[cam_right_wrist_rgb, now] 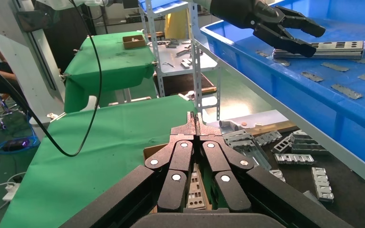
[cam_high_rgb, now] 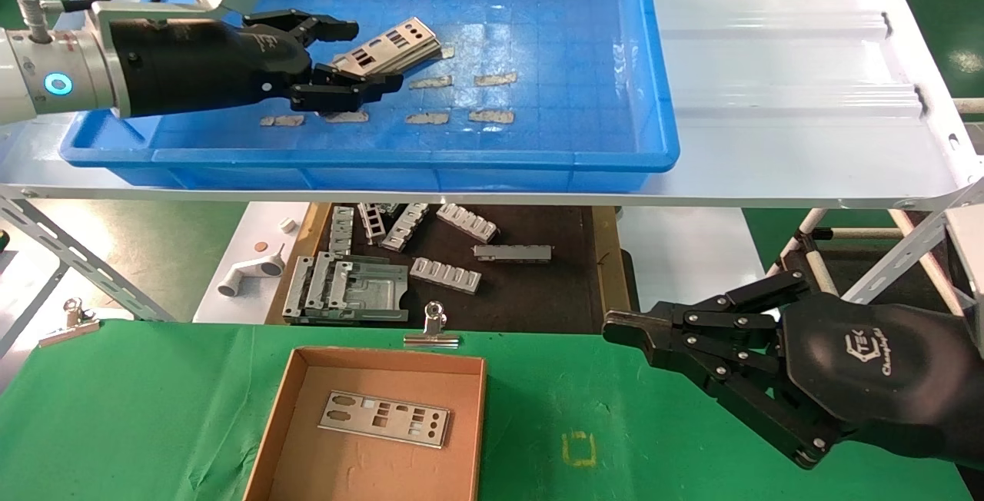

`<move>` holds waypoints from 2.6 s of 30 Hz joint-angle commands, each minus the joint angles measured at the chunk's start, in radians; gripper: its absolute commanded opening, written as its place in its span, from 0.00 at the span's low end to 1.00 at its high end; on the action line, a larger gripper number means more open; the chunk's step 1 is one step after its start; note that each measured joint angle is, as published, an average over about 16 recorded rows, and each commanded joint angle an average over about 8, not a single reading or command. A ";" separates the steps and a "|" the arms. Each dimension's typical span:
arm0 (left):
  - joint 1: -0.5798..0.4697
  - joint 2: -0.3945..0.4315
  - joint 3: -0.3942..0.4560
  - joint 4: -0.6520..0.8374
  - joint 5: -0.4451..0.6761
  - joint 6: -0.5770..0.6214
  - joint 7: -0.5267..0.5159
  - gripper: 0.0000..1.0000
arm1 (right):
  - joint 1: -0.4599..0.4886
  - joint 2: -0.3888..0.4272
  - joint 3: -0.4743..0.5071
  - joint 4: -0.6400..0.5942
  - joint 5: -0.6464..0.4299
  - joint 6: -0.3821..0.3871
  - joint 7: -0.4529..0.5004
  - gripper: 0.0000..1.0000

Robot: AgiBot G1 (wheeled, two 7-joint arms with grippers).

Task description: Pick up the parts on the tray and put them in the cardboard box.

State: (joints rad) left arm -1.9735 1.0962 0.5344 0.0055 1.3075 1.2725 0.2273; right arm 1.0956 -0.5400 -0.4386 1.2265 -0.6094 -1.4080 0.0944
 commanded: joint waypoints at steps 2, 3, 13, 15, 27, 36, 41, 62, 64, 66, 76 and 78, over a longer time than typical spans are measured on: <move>0.004 0.002 0.000 0.001 0.000 -0.007 0.000 0.00 | 0.000 0.000 0.000 0.000 0.000 0.000 0.000 0.00; 0.005 0.003 0.000 0.001 0.000 -0.009 0.000 0.00 | 0.000 0.000 0.000 0.000 0.000 0.000 0.000 0.00; 0.008 0.002 -0.002 0.000 -0.002 -0.023 -0.003 0.00 | 0.000 0.000 0.000 0.000 0.000 0.000 0.000 0.00; 0.007 0.001 -0.002 -0.002 -0.003 -0.024 -0.003 0.00 | 0.000 0.000 0.000 0.000 0.000 0.000 0.000 0.00; 0.005 -0.006 -0.003 -0.007 -0.005 -0.018 0.002 0.00 | 0.000 0.000 0.000 0.000 0.000 0.000 0.000 0.00; 0.006 -0.012 -0.010 -0.010 -0.014 -0.010 0.013 0.00 | 0.000 0.000 0.000 0.000 0.000 0.000 0.000 0.00; -0.004 -0.030 -0.024 -0.024 -0.035 0.014 0.035 0.00 | 0.000 0.000 0.000 0.000 0.000 0.000 0.000 0.00; 0.047 -0.222 0.057 -0.439 -0.163 0.341 0.089 0.00 | 0.000 0.000 0.000 0.000 0.000 0.000 0.000 0.00; 0.096 -0.273 0.097 -0.573 -0.224 0.338 0.059 0.00 | 0.000 0.000 0.000 0.000 0.000 0.000 0.000 0.00; 0.144 -0.328 0.139 -0.703 -0.282 0.332 0.025 0.00 | 0.000 0.000 0.000 0.000 0.000 0.000 0.000 0.00; 0.377 -0.481 0.281 -1.057 -0.289 0.194 -0.031 0.00 | 0.000 0.000 0.000 0.000 0.000 0.000 0.000 0.00; 0.440 -0.484 0.300 -1.102 -0.247 0.118 -0.018 0.00 | 0.000 0.000 0.000 0.000 0.000 0.000 0.000 0.00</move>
State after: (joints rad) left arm -1.5376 0.6241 0.8284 -1.0843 1.0554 1.3804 0.2046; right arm 1.0956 -0.5400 -0.4386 1.2265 -0.6094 -1.4080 0.0944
